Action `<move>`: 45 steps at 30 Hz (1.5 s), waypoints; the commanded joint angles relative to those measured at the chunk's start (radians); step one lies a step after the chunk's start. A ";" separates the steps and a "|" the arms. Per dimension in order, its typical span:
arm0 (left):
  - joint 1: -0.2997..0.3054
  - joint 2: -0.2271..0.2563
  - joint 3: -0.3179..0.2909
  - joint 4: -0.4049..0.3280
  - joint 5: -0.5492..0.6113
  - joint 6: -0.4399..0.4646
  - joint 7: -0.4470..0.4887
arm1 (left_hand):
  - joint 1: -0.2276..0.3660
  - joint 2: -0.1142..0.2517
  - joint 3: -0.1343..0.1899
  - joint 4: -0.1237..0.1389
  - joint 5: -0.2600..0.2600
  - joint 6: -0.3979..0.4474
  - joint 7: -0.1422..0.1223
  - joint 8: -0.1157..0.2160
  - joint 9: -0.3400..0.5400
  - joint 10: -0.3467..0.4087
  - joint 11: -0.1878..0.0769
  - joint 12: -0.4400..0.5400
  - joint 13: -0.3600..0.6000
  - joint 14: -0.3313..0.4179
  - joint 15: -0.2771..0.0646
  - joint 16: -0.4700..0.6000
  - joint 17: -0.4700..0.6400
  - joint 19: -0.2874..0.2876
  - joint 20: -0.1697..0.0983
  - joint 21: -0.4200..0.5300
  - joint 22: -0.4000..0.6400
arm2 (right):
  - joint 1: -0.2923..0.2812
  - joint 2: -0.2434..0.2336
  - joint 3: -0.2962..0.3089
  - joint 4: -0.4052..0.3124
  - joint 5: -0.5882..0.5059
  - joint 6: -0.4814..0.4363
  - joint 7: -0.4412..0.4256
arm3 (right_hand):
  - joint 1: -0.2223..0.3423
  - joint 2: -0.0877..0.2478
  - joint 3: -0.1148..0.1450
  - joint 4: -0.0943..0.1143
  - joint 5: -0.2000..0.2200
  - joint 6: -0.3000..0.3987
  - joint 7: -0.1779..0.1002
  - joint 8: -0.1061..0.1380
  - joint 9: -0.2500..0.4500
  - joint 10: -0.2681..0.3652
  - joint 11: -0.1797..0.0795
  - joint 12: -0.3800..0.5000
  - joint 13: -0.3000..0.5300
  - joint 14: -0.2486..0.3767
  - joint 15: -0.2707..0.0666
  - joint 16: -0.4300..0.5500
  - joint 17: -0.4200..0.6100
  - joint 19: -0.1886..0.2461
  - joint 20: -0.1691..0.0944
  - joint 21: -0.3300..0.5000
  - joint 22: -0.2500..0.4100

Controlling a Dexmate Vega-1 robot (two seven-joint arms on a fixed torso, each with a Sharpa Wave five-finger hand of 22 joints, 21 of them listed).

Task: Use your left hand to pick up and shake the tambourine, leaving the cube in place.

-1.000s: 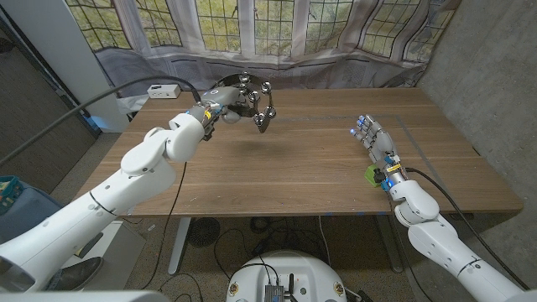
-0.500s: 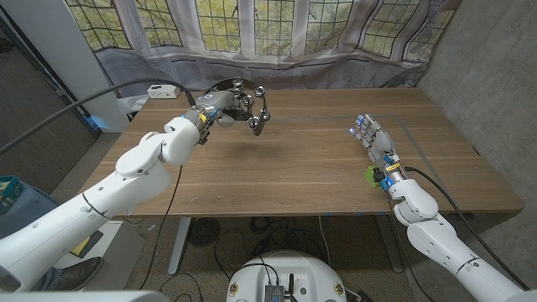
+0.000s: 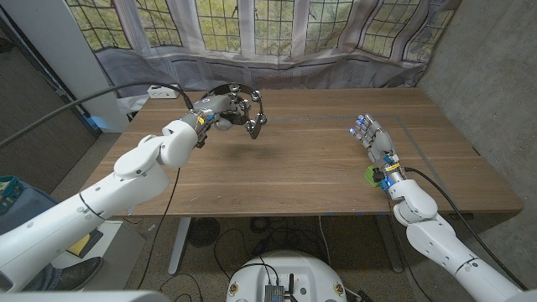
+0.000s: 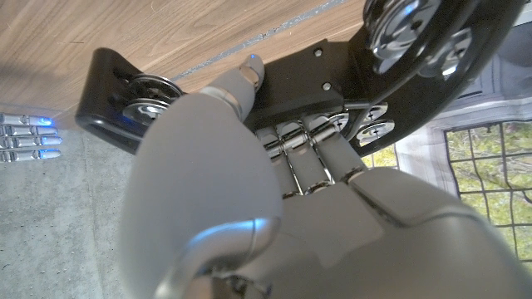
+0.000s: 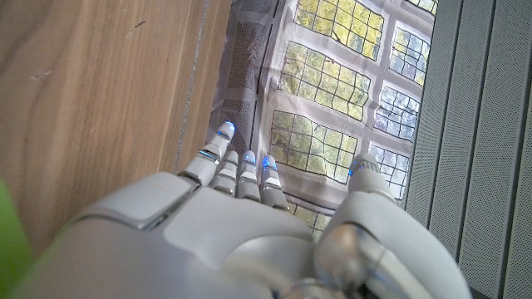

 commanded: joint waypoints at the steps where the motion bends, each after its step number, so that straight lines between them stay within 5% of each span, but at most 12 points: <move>1: -0.001 0.022 0.010 0.010 -0.029 0.021 0.010 | -0.041 0.061 0.021 0.015 0.005 -0.003 0.005 0.004 0.005 0.014 -0.011 0.003 0.004 0.060 -0.073 0.007 0.003 -0.002 0.005 0.006 0.002 | 0.002 -0.003 -0.004 -0.002 -0.008 -0.013 -0.011 | 0.005 -0.001 -0.001 -0.001 0.002 0.010 0.000 0.003 0.005 0.009 -0.005 -0.005 0.004 0.005 0.003 -0.001 0.004 0.006 0.005 -0.002 0.002; 21: -0.029 0.068 0.038 0.028 -0.077 0.069 -0.046 | -0.039 0.061 0.023 0.014 0.006 -0.005 0.006 0.004 0.005 0.012 -0.008 0.000 0.008 0.062 -0.072 0.009 0.003 -0.004 0.007 0.009 0.002 | -0.002 -0.009 -0.006 -0.011 -0.010 -0.027 -0.017 | 0.005 -0.001 -0.002 -0.001 0.002 0.010 -0.001 0.003 0.005 0.009 -0.003 -0.005 0.004 0.005 0.004 -0.001 0.004 0.006 0.005 -0.002 0.002; 45: -0.058 0.066 0.090 0.093 -0.131 0.056 -0.046 | -0.039 0.062 0.026 0.015 0.007 -0.005 0.010 0.004 0.006 0.012 -0.004 -0.004 0.011 0.058 -0.065 0.007 0.002 -0.007 0.009 0.014 0.002 | -0.015 -0.019 -0.001 -0.024 -0.012 -0.038 -0.029 | 0.005 0.000 -0.003 -0.001 0.002 0.009 -0.002 0.003 0.005 0.009 -0.004 -0.005 0.004 0.004 0.004 -0.002 0.004 0.005 0.005 -0.003 0.002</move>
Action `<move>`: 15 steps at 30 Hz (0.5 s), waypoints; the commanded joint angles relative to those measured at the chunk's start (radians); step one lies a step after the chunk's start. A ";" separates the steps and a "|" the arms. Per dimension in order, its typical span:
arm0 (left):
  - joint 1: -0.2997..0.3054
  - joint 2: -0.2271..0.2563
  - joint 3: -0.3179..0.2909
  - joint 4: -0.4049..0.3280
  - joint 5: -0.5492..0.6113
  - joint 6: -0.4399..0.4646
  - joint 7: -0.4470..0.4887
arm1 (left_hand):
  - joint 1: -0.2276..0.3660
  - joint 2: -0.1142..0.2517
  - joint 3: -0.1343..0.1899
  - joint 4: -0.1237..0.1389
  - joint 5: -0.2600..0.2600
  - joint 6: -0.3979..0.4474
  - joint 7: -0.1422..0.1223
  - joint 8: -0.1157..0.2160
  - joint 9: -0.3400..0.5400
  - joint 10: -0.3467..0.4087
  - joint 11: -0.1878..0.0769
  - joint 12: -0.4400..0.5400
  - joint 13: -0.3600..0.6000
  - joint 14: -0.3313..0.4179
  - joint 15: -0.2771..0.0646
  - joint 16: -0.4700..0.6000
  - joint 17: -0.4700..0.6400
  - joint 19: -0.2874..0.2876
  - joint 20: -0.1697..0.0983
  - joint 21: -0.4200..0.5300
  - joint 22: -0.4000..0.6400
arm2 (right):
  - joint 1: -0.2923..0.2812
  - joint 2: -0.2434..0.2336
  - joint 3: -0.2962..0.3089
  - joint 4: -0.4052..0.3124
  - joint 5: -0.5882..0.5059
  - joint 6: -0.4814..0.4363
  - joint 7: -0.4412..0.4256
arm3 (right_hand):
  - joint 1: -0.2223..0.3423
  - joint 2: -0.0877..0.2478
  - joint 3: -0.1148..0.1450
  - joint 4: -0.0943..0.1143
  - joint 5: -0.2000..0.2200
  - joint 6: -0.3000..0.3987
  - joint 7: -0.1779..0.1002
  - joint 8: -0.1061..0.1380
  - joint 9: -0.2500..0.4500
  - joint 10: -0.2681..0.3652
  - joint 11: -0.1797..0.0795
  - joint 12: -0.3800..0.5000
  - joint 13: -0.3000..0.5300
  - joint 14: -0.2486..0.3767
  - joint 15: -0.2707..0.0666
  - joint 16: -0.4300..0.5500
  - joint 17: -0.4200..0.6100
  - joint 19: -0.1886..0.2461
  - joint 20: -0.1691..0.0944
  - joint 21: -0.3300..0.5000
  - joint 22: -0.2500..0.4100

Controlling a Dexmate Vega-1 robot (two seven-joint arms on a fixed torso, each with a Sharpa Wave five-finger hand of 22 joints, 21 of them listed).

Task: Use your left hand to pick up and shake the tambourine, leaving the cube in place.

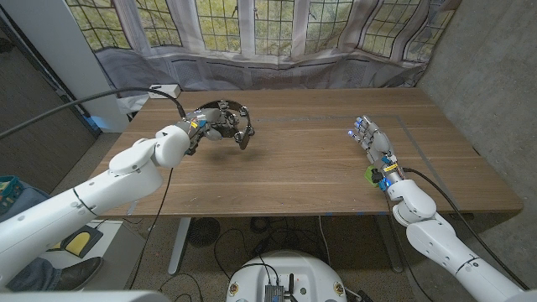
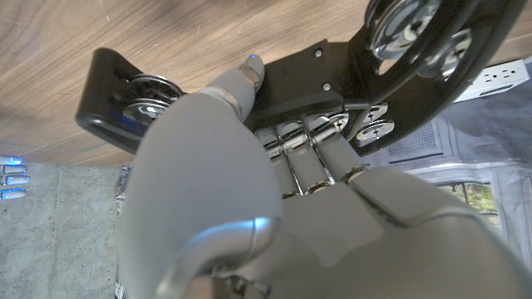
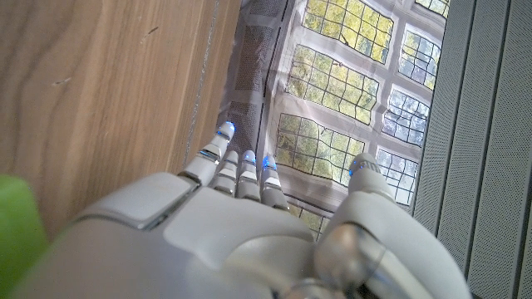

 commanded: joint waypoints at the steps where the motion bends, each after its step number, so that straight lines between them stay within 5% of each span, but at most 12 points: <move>1: -0.020 -0.003 0.041 0.034 -0.009 -0.003 -0.007 | -0.038 0.061 0.024 0.017 0.004 0.001 0.005 0.005 0.005 0.012 -0.004 0.002 0.002 0.058 -0.067 0.007 0.002 0.000 0.005 0.007 0.002 | -0.014 -0.008 0.008 -0.011 0.001 -0.006 -0.007 | 0.005 0.000 -0.003 -0.001 0.002 0.009 -0.002 0.003 0.005 0.005 -0.001 -0.005 0.004 0.004 0.004 -0.002 0.004 0.005 0.005 -0.003 0.002; 15: -0.039 -0.006 0.101 0.085 0.042 -0.086 -0.006 | -0.032 0.063 0.024 0.015 0.004 0.003 0.004 0.005 0.005 0.013 -0.001 -0.002 0.002 0.051 -0.066 0.009 0.006 -0.005 0.006 0.009 0.002 | -0.016 -0.013 0.010 -0.018 0.001 -0.010 -0.007 | 0.005 0.000 -0.003 -0.001 0.002 0.010 -0.002 0.003 0.005 0.005 0.000 -0.005 0.004 0.004 0.004 -0.002 0.004 0.005 0.005 -0.003 0.002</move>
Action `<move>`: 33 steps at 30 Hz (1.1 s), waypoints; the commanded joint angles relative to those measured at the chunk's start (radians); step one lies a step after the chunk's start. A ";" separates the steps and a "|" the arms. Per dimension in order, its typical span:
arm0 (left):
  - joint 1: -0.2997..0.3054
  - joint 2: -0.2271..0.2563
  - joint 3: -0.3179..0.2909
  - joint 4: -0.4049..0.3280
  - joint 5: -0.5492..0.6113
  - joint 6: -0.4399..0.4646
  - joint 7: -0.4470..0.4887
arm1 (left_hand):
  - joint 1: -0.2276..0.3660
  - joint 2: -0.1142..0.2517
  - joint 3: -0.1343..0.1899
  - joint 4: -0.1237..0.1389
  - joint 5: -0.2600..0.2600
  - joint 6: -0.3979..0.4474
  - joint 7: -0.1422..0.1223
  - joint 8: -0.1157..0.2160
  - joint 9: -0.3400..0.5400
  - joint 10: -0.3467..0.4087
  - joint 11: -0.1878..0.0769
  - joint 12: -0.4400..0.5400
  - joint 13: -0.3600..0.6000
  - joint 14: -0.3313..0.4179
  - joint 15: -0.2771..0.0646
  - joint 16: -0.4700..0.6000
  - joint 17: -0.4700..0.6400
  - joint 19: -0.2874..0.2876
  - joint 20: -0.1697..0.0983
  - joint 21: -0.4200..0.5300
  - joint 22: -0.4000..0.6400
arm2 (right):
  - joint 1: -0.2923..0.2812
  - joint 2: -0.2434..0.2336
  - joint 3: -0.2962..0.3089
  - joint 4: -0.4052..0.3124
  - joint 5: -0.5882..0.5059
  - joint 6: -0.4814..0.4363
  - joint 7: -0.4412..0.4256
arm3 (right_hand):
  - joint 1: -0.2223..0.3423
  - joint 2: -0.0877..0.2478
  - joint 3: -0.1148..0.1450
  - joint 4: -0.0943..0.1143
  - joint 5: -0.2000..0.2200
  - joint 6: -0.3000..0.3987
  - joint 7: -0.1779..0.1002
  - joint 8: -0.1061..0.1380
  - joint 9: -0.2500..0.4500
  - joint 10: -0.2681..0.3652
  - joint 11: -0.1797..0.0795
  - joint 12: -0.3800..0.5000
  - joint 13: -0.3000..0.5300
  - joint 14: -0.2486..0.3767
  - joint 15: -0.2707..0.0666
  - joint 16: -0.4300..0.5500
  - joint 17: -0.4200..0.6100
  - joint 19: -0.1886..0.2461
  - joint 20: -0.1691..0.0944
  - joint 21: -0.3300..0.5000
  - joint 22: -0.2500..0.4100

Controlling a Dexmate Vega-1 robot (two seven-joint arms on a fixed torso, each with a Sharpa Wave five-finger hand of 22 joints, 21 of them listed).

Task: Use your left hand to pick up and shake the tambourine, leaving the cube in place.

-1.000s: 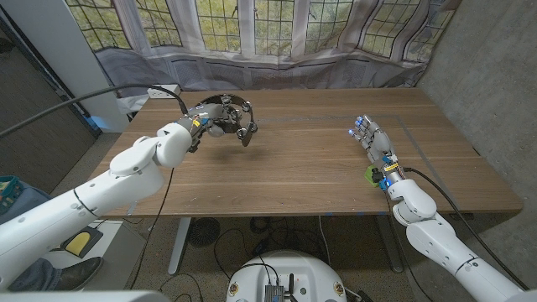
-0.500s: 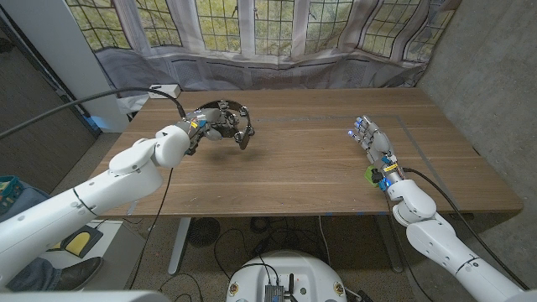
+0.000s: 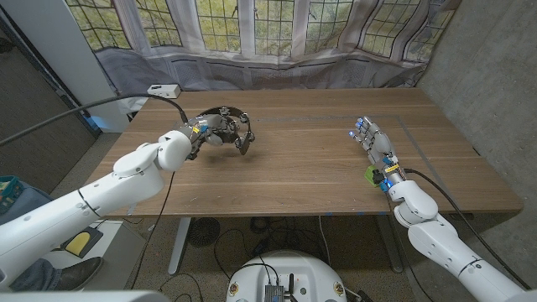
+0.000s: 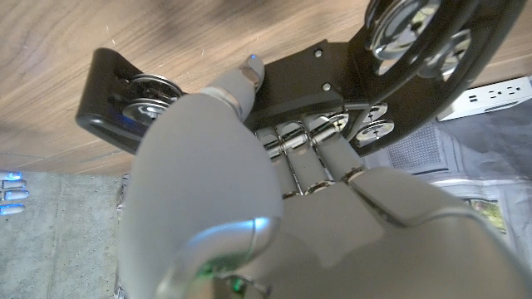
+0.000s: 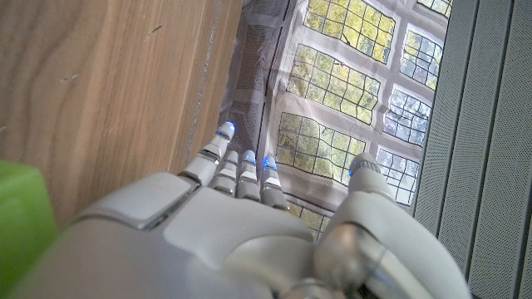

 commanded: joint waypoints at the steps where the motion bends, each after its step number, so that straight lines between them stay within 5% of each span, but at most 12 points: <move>1: -0.027 0.002 0.061 0.040 0.053 -0.060 -0.024 | -0.032 0.063 0.022 0.016 0.008 0.003 0.006 0.006 0.005 0.009 -0.004 0.002 0.002 0.053 -0.061 0.004 0.006 0.002 0.003 0.004 0.001 | -0.004 -0.003 0.003 -0.006 0.002 -0.005 -0.003 | 0.005 0.000 -0.003 -0.001 0.002 0.010 -0.002 0.003 0.005 0.005 0.000 -0.005 0.004 0.003 0.004 -0.002 0.004 0.004 0.005 -0.003 0.002; 9: -0.012 0.027 0.067 0.056 0.096 -0.135 -0.022 | -0.031 0.063 0.022 0.017 0.007 0.004 0.006 0.006 0.005 0.008 -0.002 -0.001 0.001 0.053 -0.062 0.005 0.007 0.001 0.003 0.006 0.001 | -0.007 -0.003 0.007 -0.009 0.004 -0.006 -0.007 | 0.005 0.000 -0.004 -0.001 0.002 0.009 -0.002 0.003 0.005 0.005 -0.001 -0.005 0.004 0.004 0.004 -0.002 0.005 0.004 0.005 -0.003 0.002; 19: 0.045 0.010 0.034 0.130 0.121 -0.287 0.141 | -0.029 0.062 0.021 0.016 0.005 0.008 0.009 0.007 0.005 0.008 0.002 -0.004 0.000 0.047 -0.059 0.005 0.007 -0.004 0.005 0.006 0.001 | 0.000 -0.003 0.000 -0.005 -0.003 -0.010 -0.003 | 0.005 0.000 -0.004 0.000 0.002 0.009 -0.002 0.003 0.005 0.005 -0.001 -0.005 0.004 0.003 0.004 -0.002 0.005 0.004 0.005 -0.003 0.002; 33: 0.031 -0.014 0.037 0.225 0.119 -0.384 0.098 | -0.024 0.061 0.020 0.015 0.003 0.016 0.015 0.009 0.005 0.003 0.004 -0.012 -0.006 0.037 -0.055 0.004 0.009 -0.016 0.006 0.005 0.001 | 0.000 -0.003 -0.005 -0.012 -0.006 -0.026 -0.015 | 0.005 0.000 -0.005 0.000 0.002 0.009 -0.001 0.002 0.005 0.006 -0.001 -0.005 0.004 0.004 0.004 -0.002 0.005 0.004 0.005 -0.003 0.002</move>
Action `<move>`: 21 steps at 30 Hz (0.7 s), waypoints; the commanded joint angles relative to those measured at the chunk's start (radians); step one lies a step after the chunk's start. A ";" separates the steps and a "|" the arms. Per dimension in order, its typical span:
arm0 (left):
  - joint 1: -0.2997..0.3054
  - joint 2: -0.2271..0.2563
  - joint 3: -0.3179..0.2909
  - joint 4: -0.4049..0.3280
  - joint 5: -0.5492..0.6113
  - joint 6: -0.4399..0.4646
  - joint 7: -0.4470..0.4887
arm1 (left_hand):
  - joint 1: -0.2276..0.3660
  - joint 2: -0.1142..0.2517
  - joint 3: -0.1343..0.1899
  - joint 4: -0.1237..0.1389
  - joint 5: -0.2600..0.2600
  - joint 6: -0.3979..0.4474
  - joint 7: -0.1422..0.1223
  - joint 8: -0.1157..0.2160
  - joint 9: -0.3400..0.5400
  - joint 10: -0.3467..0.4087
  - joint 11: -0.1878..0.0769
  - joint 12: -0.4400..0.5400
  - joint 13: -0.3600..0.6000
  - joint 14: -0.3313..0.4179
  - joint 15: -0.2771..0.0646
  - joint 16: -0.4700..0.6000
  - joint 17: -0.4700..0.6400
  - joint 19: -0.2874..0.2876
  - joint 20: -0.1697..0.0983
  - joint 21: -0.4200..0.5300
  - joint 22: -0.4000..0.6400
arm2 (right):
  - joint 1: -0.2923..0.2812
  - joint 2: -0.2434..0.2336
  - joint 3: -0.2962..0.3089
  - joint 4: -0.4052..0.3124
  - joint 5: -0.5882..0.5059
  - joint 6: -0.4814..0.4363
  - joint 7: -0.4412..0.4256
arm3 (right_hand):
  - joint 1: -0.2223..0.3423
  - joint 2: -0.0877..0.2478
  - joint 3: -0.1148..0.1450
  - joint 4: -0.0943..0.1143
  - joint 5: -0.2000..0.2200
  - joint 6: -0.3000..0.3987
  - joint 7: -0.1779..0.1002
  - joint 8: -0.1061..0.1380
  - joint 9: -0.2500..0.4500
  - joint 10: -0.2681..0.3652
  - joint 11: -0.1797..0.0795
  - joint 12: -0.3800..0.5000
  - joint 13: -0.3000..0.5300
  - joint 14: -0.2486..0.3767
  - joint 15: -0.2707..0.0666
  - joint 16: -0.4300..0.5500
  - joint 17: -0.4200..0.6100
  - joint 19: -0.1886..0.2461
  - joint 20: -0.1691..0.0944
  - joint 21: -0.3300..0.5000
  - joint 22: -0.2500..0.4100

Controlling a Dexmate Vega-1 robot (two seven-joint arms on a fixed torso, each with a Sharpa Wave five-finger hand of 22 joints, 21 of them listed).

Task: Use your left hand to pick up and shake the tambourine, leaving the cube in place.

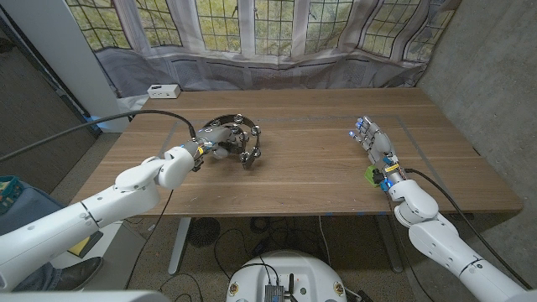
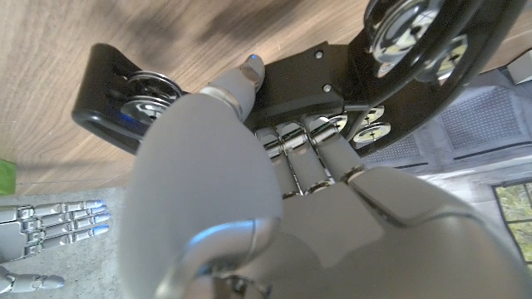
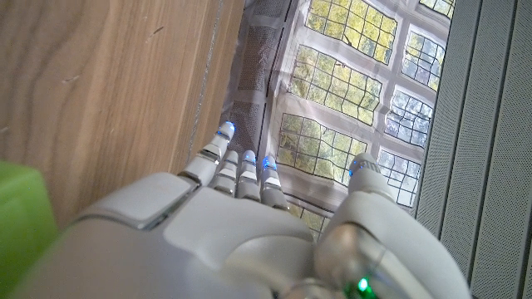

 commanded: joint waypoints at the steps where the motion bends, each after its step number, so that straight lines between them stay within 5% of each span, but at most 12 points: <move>1: -0.005 -0.021 -0.005 0.095 -0.011 -0.087 -0.020 | -0.023 0.061 0.020 0.015 -0.001 0.007 0.006 0.004 0.004 0.002 0.005 -0.005 0.003 0.042 -0.049 0.007 0.005 -0.009 0.003 0.006 0.001 | 0.001 0.001 -0.005 -0.003 -0.004 -0.013 -0.010 | 0.005 0.000 -0.005 0.000 0.002 0.009 -0.002 0.002 0.005 0.006 0.000 -0.005 0.004 0.004 0.005 -0.002 0.005 0.004 0.006 -0.003 0.002; 21: -0.062 -0.047 0.034 0.141 -0.008 -0.076 -0.143 | -0.018 0.063 0.027 0.017 -0.003 -0.015 0.009 -0.006 0.003 -0.018 0.017 -0.022 -0.008 0.012 -0.038 -0.004 0.001 -0.036 0.012 0.001 0.001 | 0.009 0.002 -0.011 -0.007 -0.012 -0.023 -0.021 | 0.006 0.001 -0.005 0.000 0.002 0.009 -0.002 0.002 0.005 0.004 -0.001 -0.006 0.004 0.004 0.003 -0.002 0.005 0.003 0.005 -0.003 0.002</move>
